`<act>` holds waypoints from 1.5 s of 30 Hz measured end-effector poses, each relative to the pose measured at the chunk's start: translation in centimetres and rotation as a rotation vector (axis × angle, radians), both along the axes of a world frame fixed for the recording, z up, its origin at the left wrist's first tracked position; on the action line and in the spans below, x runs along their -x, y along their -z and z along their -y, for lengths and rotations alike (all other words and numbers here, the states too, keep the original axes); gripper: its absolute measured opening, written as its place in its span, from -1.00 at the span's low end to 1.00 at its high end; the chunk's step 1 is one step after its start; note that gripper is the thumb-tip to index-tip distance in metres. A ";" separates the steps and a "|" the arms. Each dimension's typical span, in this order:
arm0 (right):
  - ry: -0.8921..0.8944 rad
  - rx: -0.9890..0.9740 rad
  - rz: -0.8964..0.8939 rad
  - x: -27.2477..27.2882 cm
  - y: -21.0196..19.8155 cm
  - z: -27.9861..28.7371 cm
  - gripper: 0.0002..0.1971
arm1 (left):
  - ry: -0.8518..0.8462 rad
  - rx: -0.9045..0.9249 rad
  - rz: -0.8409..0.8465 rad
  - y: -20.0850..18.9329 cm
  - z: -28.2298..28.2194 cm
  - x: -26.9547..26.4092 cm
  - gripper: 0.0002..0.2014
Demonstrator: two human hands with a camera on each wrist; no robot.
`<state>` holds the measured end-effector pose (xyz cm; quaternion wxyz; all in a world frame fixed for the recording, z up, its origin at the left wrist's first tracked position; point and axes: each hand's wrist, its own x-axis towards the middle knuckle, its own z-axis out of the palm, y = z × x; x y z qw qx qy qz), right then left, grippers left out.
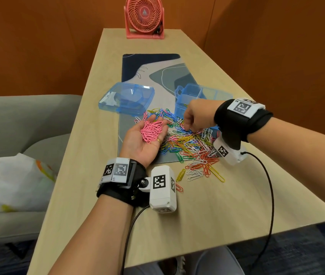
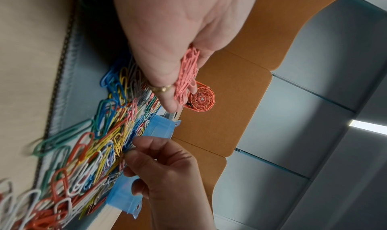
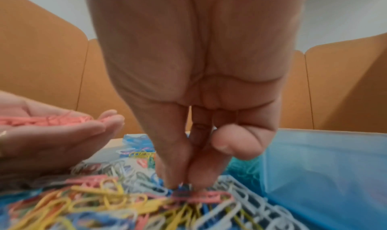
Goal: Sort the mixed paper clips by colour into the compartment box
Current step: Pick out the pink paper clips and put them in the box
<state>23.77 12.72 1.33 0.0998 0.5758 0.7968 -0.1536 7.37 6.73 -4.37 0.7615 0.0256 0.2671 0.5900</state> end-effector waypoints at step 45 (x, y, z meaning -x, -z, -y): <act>-0.138 -0.072 0.094 0.2 0.7 0.9 -0.89 | -0.004 0.000 0.029 -0.2 0.1 0.0 -0.69</act>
